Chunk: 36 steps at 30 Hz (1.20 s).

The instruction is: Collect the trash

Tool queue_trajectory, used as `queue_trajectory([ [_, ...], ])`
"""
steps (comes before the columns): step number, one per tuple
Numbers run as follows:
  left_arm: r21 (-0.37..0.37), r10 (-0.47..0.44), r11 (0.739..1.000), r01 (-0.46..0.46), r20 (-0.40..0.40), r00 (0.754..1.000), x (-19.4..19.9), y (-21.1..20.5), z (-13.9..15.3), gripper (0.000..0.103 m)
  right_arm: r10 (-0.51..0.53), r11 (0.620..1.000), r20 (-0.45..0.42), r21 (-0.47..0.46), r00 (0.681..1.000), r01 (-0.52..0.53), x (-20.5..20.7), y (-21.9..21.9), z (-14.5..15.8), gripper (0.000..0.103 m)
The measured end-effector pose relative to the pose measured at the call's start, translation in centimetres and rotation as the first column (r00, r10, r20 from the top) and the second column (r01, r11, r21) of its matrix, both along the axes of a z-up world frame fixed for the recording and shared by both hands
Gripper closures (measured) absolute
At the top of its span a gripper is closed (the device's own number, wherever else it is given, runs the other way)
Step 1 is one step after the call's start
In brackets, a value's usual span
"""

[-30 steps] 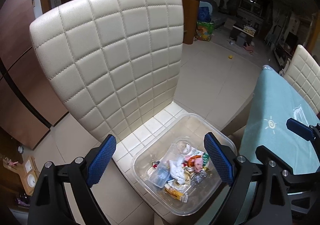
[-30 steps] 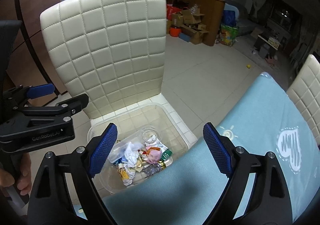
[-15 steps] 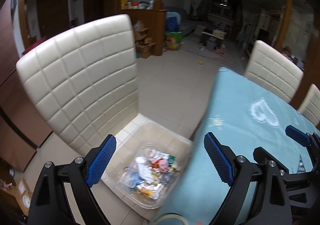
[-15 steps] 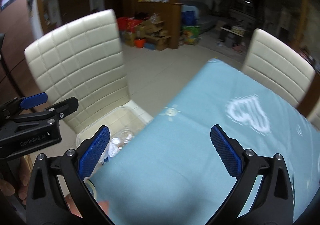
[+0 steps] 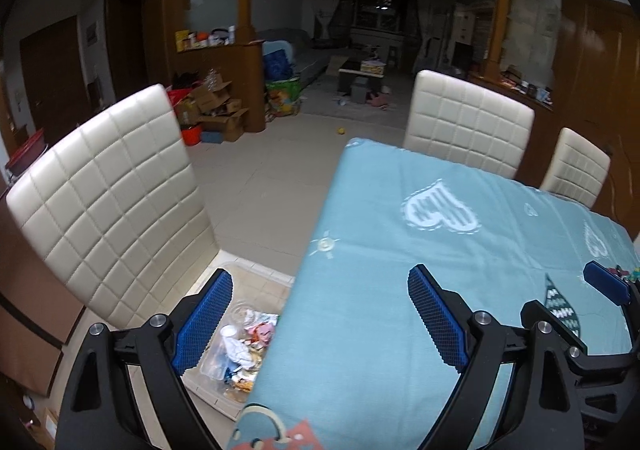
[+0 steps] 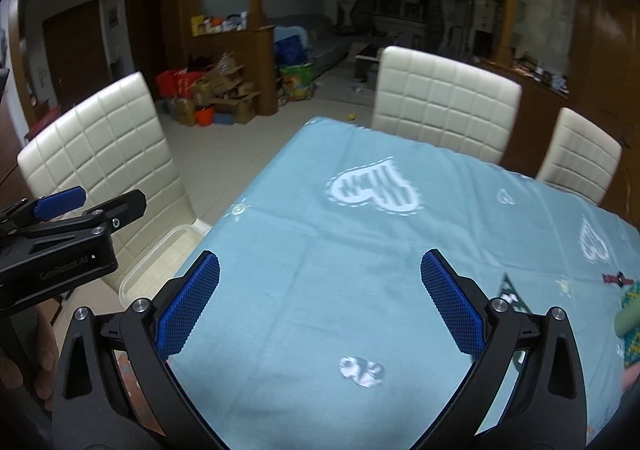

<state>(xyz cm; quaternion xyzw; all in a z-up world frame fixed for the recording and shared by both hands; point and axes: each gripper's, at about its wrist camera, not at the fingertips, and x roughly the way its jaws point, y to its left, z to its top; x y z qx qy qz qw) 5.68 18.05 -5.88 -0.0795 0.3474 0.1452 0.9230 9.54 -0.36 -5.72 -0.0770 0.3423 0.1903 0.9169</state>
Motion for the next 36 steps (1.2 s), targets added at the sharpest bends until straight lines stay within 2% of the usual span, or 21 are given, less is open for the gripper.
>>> queue_trajectory([
  [5, 0.067, -0.020, 0.998, 0.019, 0.015, 1.000, -0.3, -2.3, 1.2, 0.016, -0.048, 0.999, 0.029, 0.002, 0.998, 0.048, -0.4, -1.7, 0.8, 0.003],
  [9, 0.064, -0.044, 0.997, 0.042, 0.023, 0.999, -0.7, -3.5, 2.1, 0.016, -0.071, 0.997, 0.042, 0.010, 0.997, 0.071, -0.9, -2.9, 1.2, 0.003],
  [14, 0.025, -0.099, 0.995, 0.098, 0.042, 0.994, -1.4, -4.6, 2.7, 0.016, -0.085, 0.996, 0.040, 0.022, 0.996, 0.084, -0.9, -4.0, 1.6, 0.003],
  [19, 0.052, -0.126, 0.991, 0.123, 0.056, 0.990, -1.7, -5.9, 3.0, 0.016, -0.094, 0.995, 0.053, 0.033, 0.994, 0.092, -1.2, -4.8, 2.1, 0.003],
  [25, 0.085, -0.110, 0.991, 0.105, 0.058, 0.992, -2.0, -6.5, 3.0, 0.016, -0.101, 0.994, 0.066, 0.039, 0.993, 0.098, -1.4, -5.3, 2.5, 0.003],
  [36, 0.101, -0.102, 0.990, 0.096, 0.054, 0.993, -1.7, -6.5, 3.1, 0.016, -0.104, 0.994, 0.064, 0.046, 0.993, 0.101, -1.0, -5.7, 2.6, 0.003],
])
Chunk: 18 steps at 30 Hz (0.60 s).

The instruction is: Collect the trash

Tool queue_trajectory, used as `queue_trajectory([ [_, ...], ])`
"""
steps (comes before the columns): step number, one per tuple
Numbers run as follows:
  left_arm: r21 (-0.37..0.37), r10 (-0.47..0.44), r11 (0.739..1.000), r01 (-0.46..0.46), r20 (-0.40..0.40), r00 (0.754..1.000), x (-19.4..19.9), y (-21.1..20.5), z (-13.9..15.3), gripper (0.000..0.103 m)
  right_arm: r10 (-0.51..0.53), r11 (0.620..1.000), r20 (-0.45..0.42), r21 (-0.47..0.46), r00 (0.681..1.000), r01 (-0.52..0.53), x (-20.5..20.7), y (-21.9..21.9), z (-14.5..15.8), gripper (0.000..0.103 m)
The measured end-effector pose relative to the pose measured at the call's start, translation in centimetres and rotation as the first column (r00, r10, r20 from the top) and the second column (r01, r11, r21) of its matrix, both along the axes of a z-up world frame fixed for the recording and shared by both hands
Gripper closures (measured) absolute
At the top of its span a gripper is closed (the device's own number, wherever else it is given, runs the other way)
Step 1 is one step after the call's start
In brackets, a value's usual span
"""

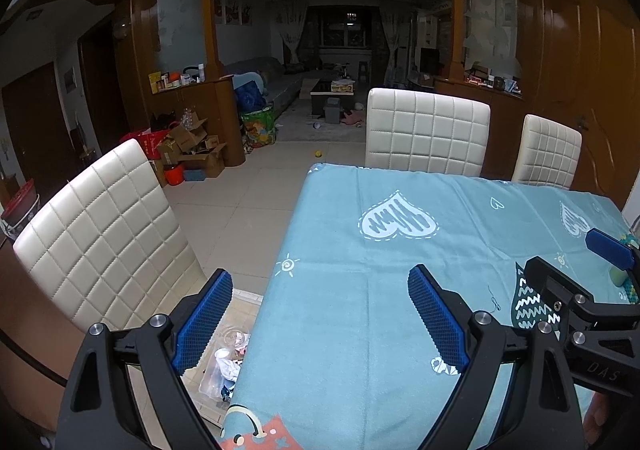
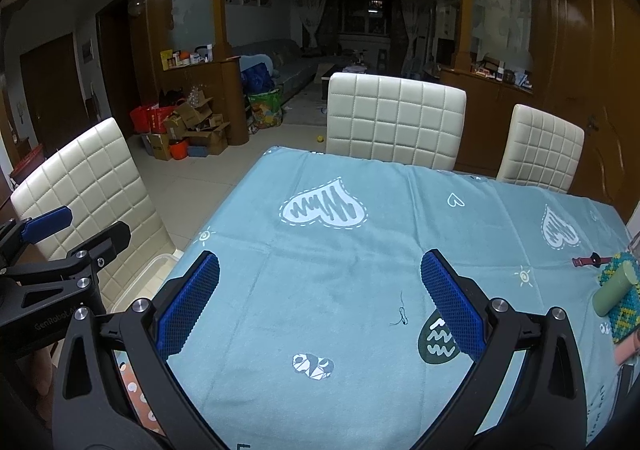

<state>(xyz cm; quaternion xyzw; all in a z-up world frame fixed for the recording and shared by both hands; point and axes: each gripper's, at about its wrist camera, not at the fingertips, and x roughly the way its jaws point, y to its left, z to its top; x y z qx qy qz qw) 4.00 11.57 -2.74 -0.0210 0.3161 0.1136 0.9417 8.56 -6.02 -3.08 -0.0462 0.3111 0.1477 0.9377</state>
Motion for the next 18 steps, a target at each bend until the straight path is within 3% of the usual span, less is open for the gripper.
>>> queue_trajectory([
  [18, 0.000, -0.017, 1.000, 0.017, -0.011, 1.000, 0.98, -0.40, -0.39, 0.016, -0.021, 1.000, -0.009, 0.005, 1.000, 0.021, 0.74, -0.47, -0.11, 0.003],
])
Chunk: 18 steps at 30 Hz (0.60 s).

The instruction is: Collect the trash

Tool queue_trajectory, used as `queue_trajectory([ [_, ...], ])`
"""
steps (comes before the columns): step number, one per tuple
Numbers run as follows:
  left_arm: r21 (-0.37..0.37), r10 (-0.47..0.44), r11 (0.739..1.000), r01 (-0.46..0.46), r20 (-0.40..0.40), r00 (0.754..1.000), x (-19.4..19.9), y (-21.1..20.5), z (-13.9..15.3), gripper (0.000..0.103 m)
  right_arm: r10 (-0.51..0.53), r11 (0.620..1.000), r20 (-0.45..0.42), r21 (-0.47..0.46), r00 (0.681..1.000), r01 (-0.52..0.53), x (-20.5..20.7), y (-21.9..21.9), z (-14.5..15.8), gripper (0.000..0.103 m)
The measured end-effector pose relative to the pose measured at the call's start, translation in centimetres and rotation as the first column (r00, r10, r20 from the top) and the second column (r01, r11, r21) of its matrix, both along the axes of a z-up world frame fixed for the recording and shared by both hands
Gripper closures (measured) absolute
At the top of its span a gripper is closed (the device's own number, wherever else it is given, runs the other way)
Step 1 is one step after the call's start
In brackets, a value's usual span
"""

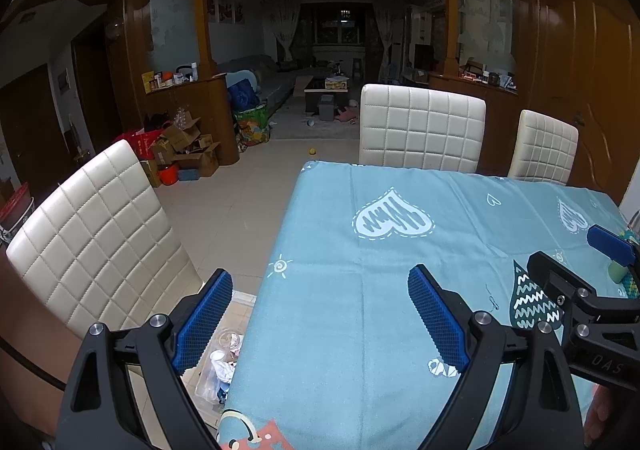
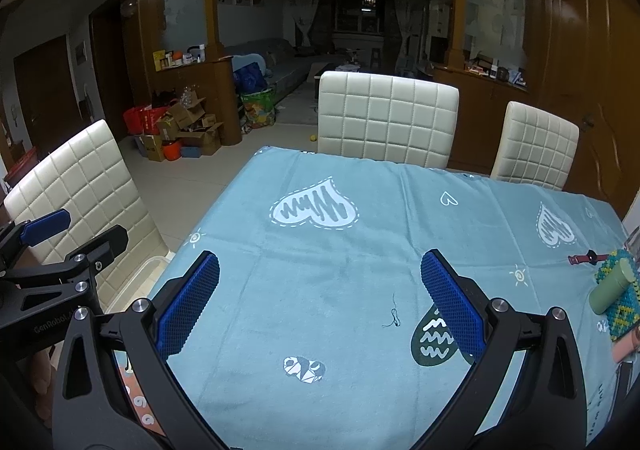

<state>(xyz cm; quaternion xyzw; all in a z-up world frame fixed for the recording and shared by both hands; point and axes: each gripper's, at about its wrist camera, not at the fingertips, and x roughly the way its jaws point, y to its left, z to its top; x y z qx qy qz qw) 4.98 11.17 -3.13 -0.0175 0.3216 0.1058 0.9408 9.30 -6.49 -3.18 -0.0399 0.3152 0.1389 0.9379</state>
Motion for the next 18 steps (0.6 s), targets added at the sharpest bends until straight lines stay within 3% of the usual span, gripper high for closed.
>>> queue_trajectory([
  [18, -0.014, -0.013, 1.000, 0.014, 0.038, 0.999, -0.10, -0.52, 0.31, 0.016, -0.004, 1.000, -0.008, 0.007, 1.000, 0.004, 0.02, -0.15, -0.33, 0.003],
])
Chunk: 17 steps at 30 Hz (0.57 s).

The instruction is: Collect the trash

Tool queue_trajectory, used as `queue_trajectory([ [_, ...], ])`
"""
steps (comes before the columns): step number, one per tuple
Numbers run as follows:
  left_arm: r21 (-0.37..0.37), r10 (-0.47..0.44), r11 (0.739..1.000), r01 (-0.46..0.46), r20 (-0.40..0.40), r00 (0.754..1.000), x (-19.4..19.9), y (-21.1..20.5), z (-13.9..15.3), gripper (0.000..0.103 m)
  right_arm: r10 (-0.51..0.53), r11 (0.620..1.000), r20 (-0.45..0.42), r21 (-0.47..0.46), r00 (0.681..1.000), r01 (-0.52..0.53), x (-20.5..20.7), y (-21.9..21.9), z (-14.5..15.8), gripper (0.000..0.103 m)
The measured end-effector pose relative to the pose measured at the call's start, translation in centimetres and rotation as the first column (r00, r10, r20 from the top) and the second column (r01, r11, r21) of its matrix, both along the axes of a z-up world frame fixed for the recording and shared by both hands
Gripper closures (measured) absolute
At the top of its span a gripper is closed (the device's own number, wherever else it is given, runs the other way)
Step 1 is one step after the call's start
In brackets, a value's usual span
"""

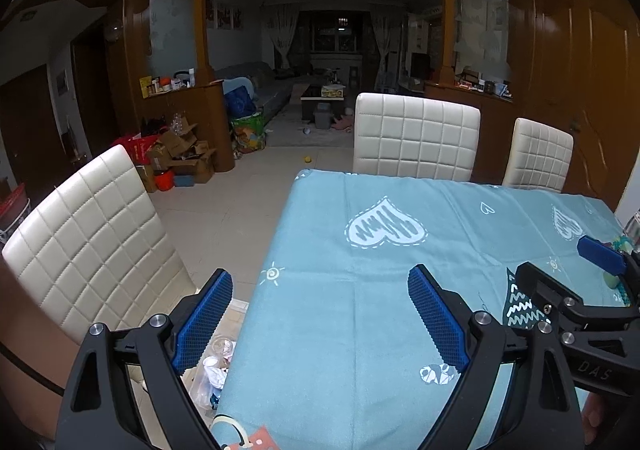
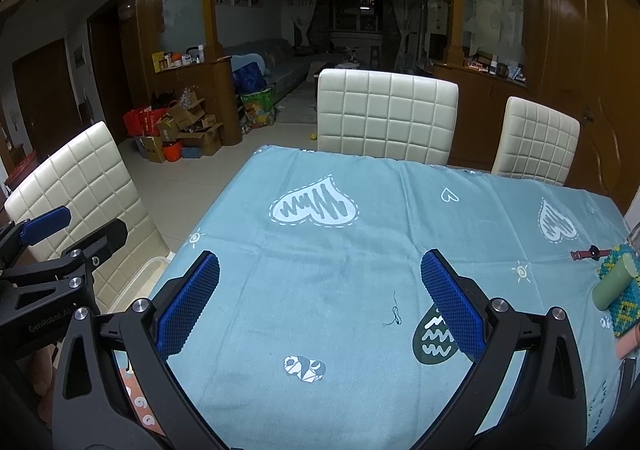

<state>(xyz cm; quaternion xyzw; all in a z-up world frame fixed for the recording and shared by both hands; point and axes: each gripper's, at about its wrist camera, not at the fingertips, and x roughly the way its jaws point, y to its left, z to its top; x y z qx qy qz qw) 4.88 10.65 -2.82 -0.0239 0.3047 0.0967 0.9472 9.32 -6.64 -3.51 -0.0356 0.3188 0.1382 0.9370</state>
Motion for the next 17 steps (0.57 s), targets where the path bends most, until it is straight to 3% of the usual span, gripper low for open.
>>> queue_trajectory([
  [17, -0.015, -0.010, 1.000, 0.009, -0.043, 0.999, 0.40, -0.22, -0.32, 0.016, -0.006, 1.000, 0.000, 0.007, 1.000, 0.006, -0.17, -0.24, -0.15, 0.003],
])
